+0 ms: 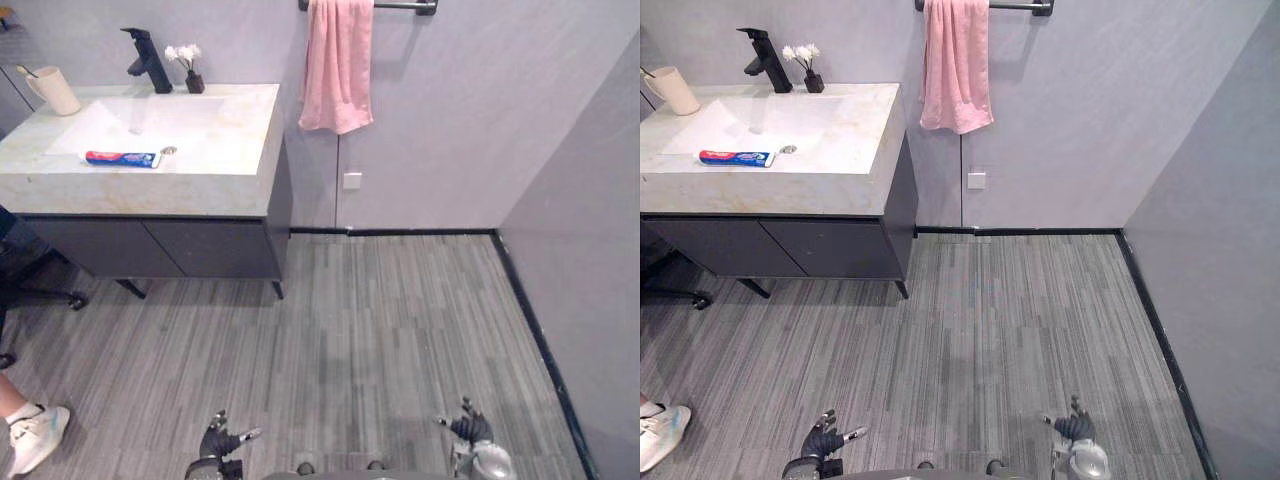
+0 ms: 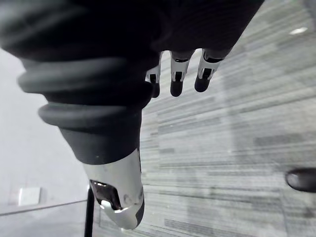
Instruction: Organize washtable
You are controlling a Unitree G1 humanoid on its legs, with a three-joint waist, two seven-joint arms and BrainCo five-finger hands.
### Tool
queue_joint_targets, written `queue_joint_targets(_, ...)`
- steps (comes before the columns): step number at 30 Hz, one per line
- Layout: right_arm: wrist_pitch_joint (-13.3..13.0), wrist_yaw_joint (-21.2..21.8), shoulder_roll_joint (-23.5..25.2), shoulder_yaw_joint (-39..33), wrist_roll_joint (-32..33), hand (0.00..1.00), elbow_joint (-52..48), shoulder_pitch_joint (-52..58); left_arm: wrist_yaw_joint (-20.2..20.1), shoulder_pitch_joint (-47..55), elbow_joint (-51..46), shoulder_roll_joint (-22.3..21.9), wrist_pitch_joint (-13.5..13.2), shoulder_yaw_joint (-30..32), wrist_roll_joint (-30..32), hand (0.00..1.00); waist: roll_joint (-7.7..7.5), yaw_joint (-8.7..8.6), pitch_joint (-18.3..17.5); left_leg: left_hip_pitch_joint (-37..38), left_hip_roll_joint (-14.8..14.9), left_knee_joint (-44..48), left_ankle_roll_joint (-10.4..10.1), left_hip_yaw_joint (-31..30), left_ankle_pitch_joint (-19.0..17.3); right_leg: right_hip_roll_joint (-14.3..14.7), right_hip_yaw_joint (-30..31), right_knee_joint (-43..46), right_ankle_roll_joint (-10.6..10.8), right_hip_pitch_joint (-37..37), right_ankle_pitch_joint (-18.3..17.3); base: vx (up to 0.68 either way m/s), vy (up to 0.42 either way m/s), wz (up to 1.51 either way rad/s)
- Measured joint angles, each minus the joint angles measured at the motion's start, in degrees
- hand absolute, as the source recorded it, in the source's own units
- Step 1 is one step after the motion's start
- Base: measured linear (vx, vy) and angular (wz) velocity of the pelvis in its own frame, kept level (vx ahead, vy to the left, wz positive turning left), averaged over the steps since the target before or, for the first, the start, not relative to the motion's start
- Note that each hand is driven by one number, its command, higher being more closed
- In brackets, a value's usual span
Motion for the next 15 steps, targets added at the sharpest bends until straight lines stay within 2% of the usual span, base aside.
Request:
queue_joint_targets(3, -0.27, 0.1, -0.02, 0.71, -1.75, 0.0, -0.65, -0.57, -0.04, 0.0, -3.12, -0.02, -0.7, -0.27, 1.23, 0.0, 0.25, -0.03, 0.22, 0.22, -0.11, -0.03, -0.05, 0.04, -0.03, -0.19, -0.02, 0.04, 0.03, 0.2, 0.02, 0.08, 0.009, 0.0)
queue_joint_targets(7, -0.39, 0.16, -0.46, 2.61, -4.72, 0.0, -2.81, -0.23, -0.08, 0.11, -6.36, -0.01, -1.23, -1.08, 1.37, 0.0, 0.83, -0.24, 0.97, 1.93, -0.05, 0.14, -1.18, 0.05, -0.76, -0.27, -0.09, 0.05, 0.06, 1.92, 0.03, 0.04, 0.003, 0.0)
queue_joint_targets(13, -0.39, 0.0, -0.51, 2.61, -4.91, 0.0, -5.02, -0.42, -0.13, 0.7, -8.24, -0.04, -1.27, -2.51, 1.73, 0.0, 0.81, -1.06, 1.44, 1.85, 0.03, 0.3, -1.72, 1.06, -1.18, -0.27, 0.47, 0.1, 0.07, 1.52, 0.02, -0.01, -0.014, -0.07)
queue_joint_targets(15, -0.38, -0.15, -0.54, 2.61, -4.86, 0.0, -5.24, -1.78, -0.09, 1.53, -10.2, -0.14, -1.24, -2.63, 1.7, 0.0, 0.87, -0.93, 2.37, 0.95, 0.14, 1.41, -1.94, 2.77, -2.02, -0.24, 2.36, 0.21, 0.1, 0.32, -0.01, -0.06, -0.022, -0.38)
